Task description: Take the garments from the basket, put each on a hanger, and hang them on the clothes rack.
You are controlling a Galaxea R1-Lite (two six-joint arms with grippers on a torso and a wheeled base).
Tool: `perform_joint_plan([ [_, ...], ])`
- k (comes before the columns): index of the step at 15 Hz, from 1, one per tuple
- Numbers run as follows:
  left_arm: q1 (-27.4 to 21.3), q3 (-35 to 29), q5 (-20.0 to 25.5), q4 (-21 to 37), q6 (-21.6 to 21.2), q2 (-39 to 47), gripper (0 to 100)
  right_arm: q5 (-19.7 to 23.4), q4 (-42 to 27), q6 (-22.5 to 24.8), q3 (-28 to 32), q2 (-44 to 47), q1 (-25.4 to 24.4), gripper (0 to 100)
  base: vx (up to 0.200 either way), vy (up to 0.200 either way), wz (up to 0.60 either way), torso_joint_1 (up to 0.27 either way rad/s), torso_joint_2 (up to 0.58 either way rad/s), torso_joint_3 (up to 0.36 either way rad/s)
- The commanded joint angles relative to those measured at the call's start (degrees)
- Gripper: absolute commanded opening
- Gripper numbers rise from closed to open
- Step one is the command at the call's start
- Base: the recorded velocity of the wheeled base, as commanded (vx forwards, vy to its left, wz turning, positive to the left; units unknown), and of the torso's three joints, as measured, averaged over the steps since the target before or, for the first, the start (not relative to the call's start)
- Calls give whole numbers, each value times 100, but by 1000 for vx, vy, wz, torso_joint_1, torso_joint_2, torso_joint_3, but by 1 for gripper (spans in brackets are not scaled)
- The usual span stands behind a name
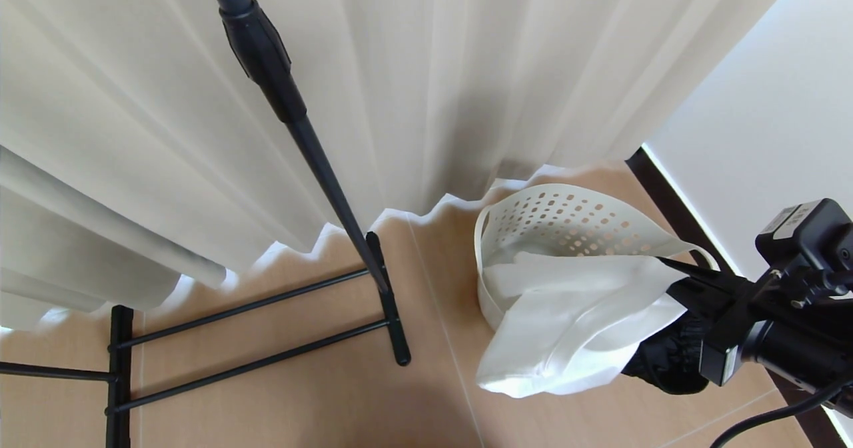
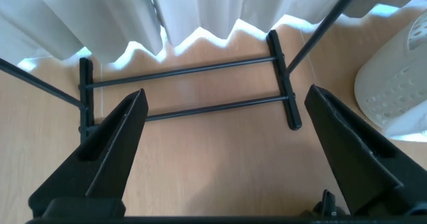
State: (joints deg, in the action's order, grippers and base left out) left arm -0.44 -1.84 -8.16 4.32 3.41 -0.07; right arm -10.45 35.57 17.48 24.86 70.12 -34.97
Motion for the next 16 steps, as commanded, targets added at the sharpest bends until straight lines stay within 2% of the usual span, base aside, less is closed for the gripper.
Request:
perform_joint_plan([
  [1, 0, 0, -2, -1, 1, 7, 100, -1, 11, 1, -7, 19, -1, 0, 0, 0, 0, 2, 7, 207],
  [8, 0, 0, -2, -10, 1, 7, 100, -1, 20, 1, 2, -7, 8, 0, 0, 0, 0, 4, -19, 185],
  [16, 0, 0, -2, -1, 1, 7, 100, -1, 20, 1, -16, 28, 8, 0, 0, 0, 0, 113, -427, -104],
])
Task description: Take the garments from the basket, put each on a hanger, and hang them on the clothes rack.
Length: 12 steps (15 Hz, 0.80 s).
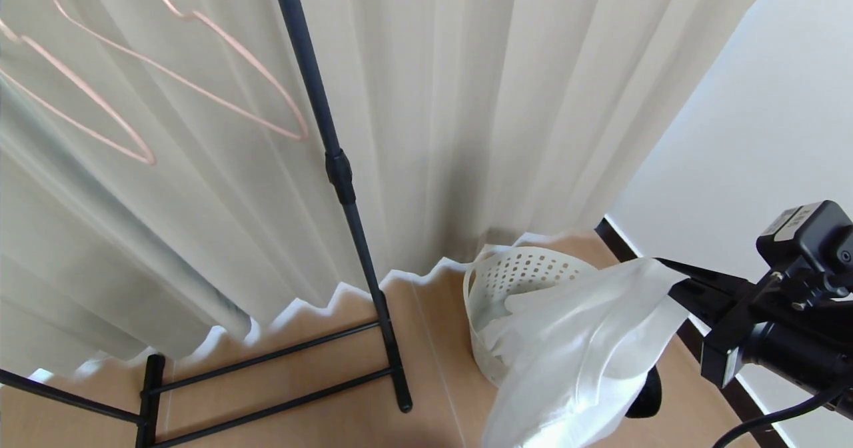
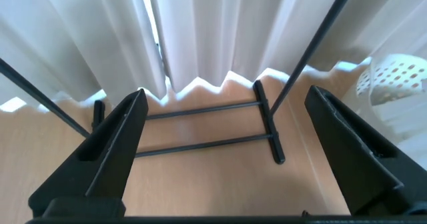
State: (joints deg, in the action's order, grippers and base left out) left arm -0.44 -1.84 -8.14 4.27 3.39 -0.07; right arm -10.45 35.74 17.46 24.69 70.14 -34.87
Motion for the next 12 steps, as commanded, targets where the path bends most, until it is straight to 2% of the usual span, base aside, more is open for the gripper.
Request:
perform_joint_plan([
  [1, 0, 0, -3, 4, 4, 7, 100, -1, 3, 3, 1, 26, -3, 0, 0, 0, 0, 163, -505, -139],
  [12, 0, 0, 6, 4, 4, 7, 100, -1, 3, 3, 1, 26, -3, 0, 0, 0, 0, 206, -534, -128],
])
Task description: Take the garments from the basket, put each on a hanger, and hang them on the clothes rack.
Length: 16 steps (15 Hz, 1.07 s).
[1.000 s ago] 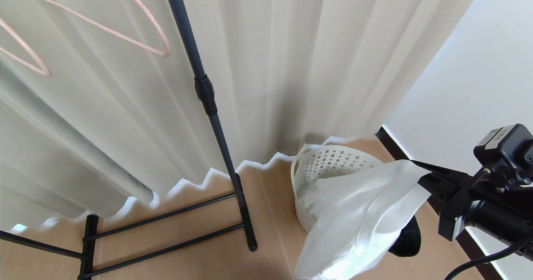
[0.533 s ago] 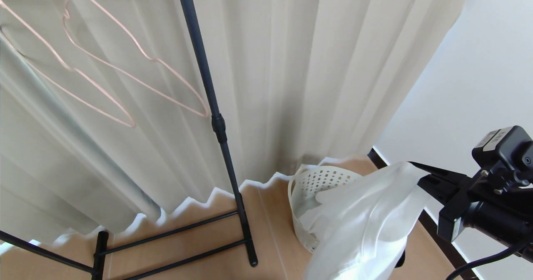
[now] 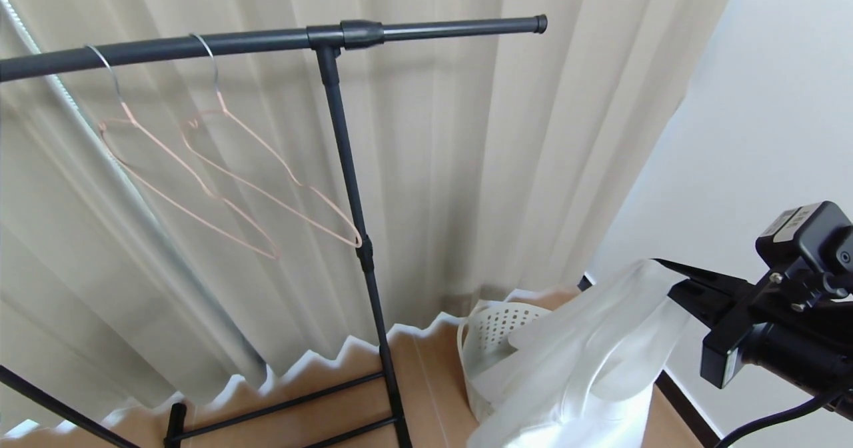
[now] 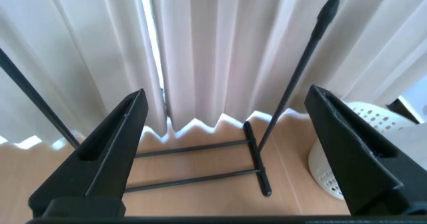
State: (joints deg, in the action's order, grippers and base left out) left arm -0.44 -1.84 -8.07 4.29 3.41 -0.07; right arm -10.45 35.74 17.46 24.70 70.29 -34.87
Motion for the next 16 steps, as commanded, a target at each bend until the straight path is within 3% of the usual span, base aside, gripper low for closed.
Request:
perform_joint_plan([
  [1, 0, 0, -10, 2, 1, 7, 100, -1, 3, 3, 0, 11, -3, 0, 0, 0, 0, 251, -598, -154],
  [16, 0, 8, -2, 2, -7, 7, 100, 8, 3, 21, -35, -24, -3, 0, 0, 0, 0, 190, -420, -91],
])
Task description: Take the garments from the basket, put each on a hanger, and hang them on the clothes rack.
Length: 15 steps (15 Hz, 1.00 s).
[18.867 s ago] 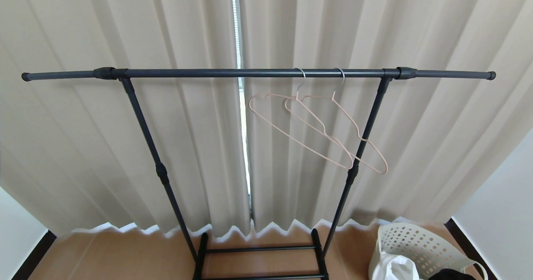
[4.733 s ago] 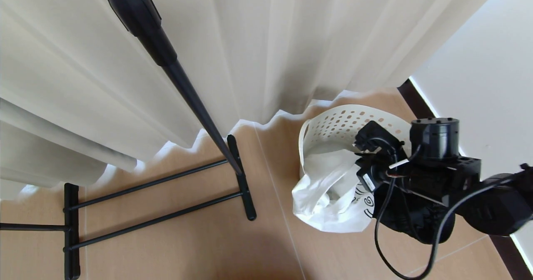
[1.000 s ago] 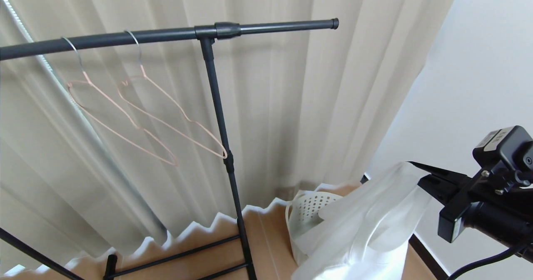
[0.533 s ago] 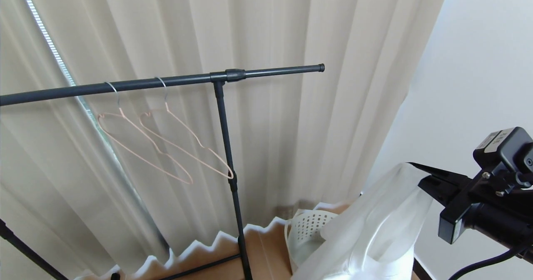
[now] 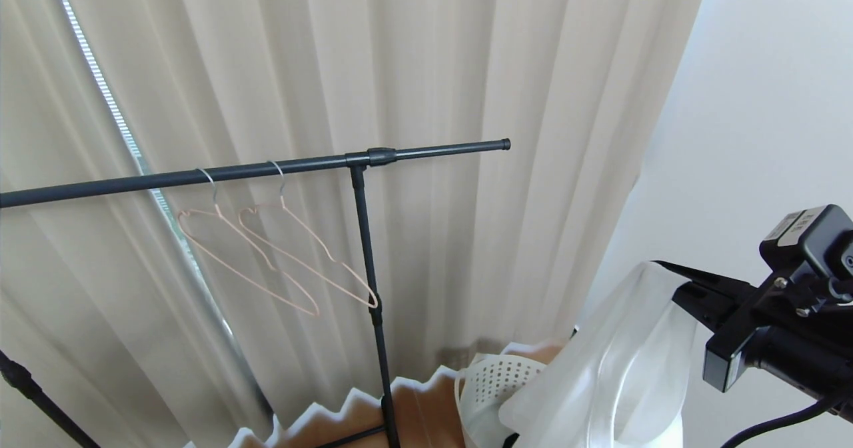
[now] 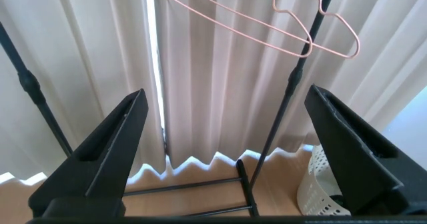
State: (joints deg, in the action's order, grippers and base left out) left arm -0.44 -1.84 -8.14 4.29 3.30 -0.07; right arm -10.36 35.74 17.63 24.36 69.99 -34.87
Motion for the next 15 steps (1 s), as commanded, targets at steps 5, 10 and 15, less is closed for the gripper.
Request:
perform_joint_plan([
  [5, 0, 0, -3, 2, 4, 7, 100, 8, -6, 13, -19, -11, -3, 0, 0, 0, 0, 165, -352, -186],
  [10, 0, 8, -3, -7, 12, 7, 100, 17, -6, 180, -63, -108, -3, 0, 0, 0, 0, 47, -105, -50],
  [15, 0, 8, -3, -7, 12, 7, 100, 17, 3, 180, -115, -134, -3, 0, 0, 0, 480, 3, -2, 1],
])
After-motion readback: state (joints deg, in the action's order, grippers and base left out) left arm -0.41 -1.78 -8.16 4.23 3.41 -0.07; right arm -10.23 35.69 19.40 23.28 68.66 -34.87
